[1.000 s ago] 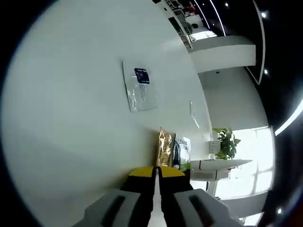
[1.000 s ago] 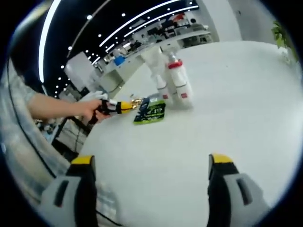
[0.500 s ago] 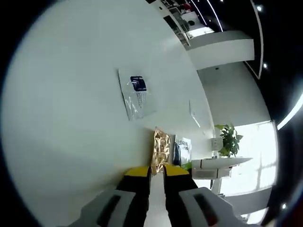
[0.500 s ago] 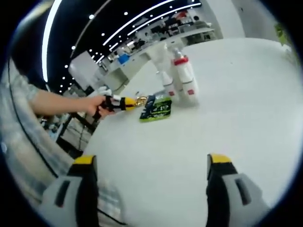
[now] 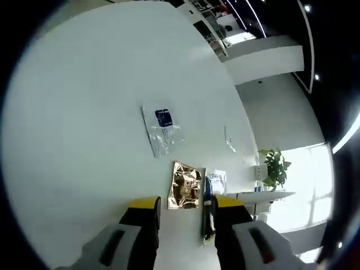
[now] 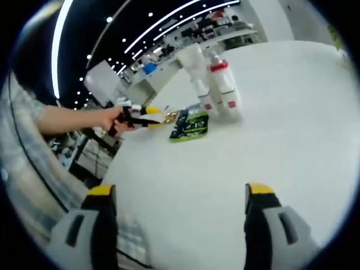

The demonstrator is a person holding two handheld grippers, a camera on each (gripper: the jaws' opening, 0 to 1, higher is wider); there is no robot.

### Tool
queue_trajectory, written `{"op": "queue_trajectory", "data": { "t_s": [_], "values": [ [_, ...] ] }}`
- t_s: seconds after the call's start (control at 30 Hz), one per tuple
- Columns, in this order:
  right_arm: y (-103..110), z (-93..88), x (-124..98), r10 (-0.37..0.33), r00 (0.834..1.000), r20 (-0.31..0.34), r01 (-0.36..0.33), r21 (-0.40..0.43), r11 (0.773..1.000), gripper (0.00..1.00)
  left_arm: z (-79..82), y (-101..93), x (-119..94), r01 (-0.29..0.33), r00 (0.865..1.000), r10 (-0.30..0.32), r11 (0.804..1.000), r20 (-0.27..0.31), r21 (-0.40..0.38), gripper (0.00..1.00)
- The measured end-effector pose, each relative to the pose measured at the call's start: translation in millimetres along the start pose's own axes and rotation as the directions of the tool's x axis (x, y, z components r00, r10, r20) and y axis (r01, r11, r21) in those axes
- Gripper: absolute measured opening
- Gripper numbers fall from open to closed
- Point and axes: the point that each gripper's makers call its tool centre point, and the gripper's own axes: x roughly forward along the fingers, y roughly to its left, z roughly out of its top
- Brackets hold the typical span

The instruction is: Arrange the skincare products in the storage area until every visible bottle or jar stands upright without overlapping.

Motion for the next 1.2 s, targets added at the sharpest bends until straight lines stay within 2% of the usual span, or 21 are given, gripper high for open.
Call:
{"op": "queue_trajectory", "data": {
  "t_s": [0.1, 0.13, 0.17, 0.2, 0.27, 0.33, 0.37, 0.4, 0.43, 0.47, 0.53, 0.6, 0.7, 0.73, 0.8, 0.87, 0.9, 0.93, 1.0, 1.13, 1.2],
  "values": [
    [0, -0.5, 2, 0.004, 1.0, -0.006, -0.004, -0.006, 1.0, 0.93, 10.3, 10.7, -7, -0.092, 0.996, 0.09, 0.981, 0.022, 0.173, 0.36],
    [0, -1.2, 2, 0.003, 1.0, -0.01, -0.003, -0.009, 1.0, 0.93, 19.0, 10.0, -8, -0.11, 0.994, 0.101, 0.952, 0.048, 0.286, 0.33],
    [-1, -1.5, 3, 0.004, 1.0, -0.012, -0.004, -0.01, 1.0, 0.93, 29.0, 12.1, -11, -0.162, 0.986, 0.141, 0.913, 0.085, 0.374, 0.32],
    [-2, -1.6, 3, 0.003, 1.0, -0.014, -0.003, -0.01, 1.0, 0.93, 37.2, 14.8, -12, -0.204, 0.979, 0.173, 0.884, 0.112, 0.42, 0.33],
    [-6, -1.3, 3, -0.004, 1.0, -0.016, 0.004, -0.008, 1.0, 0.93, 57.7, 16.6, -12, -0.29, 0.957, 0.229, 0.799, 0.179, 0.526, 0.42],
    [-9, 0.4, 2, -0.009, 1.0, -0.012, 0.009, 0.002, 1.0, 0.93, 69.0, 16.3, -7, -0.336, 0.941, 0.274, 0.695, 0.197, 0.635, 0.5],
    [-11, 0.6, 2, -0.011, 1.0, -0.012, 0.011, 0.006, 1.0, 0.93, 71.5, 16.9, -5, -0.344, 0.936, 0.291, 0.643, 0.197, 0.684, 0.52],
    [-12, 0.3, 3, -0.012, 1.0, -0.016, 0.012, 0.008, 1.0, 0.93, 72.6, 25.9, -1, -0.351, 0.921, 0.357, 0.58, 0.159, 0.735, 0.54],
    [-13, 0.0, 4, -0.012, 1.0, -0.018, 0.013, 0.006, 1.0, 0.93, 72.3, 30.9, 0, -0.356, 0.903, 0.408, 0.535, 0.135, 0.766, 0.55],
    [-15, -0.4, 4, -0.017, 1.0, -0.024, 0.017, 0.001, 1.0, 0.93, 74.0, 33.5, 3, -0.345, 0.885, 0.452, 0.468, 0.116, 0.814, 0.57],
    [-18, 1.3, 4, -0.022, 1.0, -0.021, 0.022, 0.01, 1.0, 0.93, 82.5, 29.3, 12, -0.31, 0.888, 0.445, 0.384, 0.12, 0.87, 0.56],
    [-19, 4.1, 4, -0.026, 1.0, -0.012, 0.026, 0.02, 0.999, 0.93, 90.1, 29.0, 15, -0.314, 0.882, 0.451, 0.353, 0.133, 0.881, 0.55],
    [-24, 4.5, 4, -0.034, 0.999, -0.013, 0.034, 0.025, 0.999, 0.93, 97.4, 25.4, 25, -0.296, 0.891, 0.44, 0.384, 0.109, 0.875, 0.55],
    [-27, 4.2, 4, -0.037, 0.999, -0.014, 0.038, 0.028, 0.999, 0.93, 98.6, 26.7, 28, -0.279, 0.891, 0.445, 0.379, 0.09, 0.882, 0.54],
    [-31, 5.0, 3, -0.044, 0.999, -0.011, 0.044, 0.038, 0.998, 0.93, 95.3, 28.0, 32, -0.229, 0.892, 0.45, 0.353, 0.05, 0.907, 0.55],
    [-33, 5.6, 2, -0.051, 0.999, -0.009, 0.051, 0.04, 0.998, 0.93, 90.8, 33.8, 33, -0.195, 0.877, 0.48, 0.332, 0.012, 0.923, 0.55],
    [-35, 6.0, 2, -0.054, 0.999, -0.007, 0.054, 0.041, 0.998, 0.93, 90.9, 39.9, 31, -0.187, 0.858, 0.513, 0.293, 0.01, 0.938, 0.55],
    [-35, 6.3, 2, -0.055, 0.998, -0.006, 0.056, 0.043, 0.998, 0.93, 90.5, 34.9, 32, -0.186, 0.876, 0.482, 0.319, 0.01, 0.929, 0.54],
    [-37, 6.0, 2, -0.06, 0.998, -0.005, 0.06, 0.047, 0.997, 0.93, 93.3, 35.8, 33, -0.197, 0.878, 0.478, 0.335, 0.014, 0.921, 0.53],
    [-38, 4.9, 2, -0.062, 0.998, -0.01, 0.062, 0.046, 0.997, 0.93, 92.3, 33.5, 34, -0.196, 0.881, 0.473, 0.337, 0.015, 0.921, 0.42],
    [-37, 4.6, 3, -0.057, 0.998, -0.013, 0.058, 0.043, 0.997, 0.93, 93.2, 32.9, 36, -0.203, 0.878, 0.478, 0.342, 0.016, 0.918, 0.41]
  ]
}}
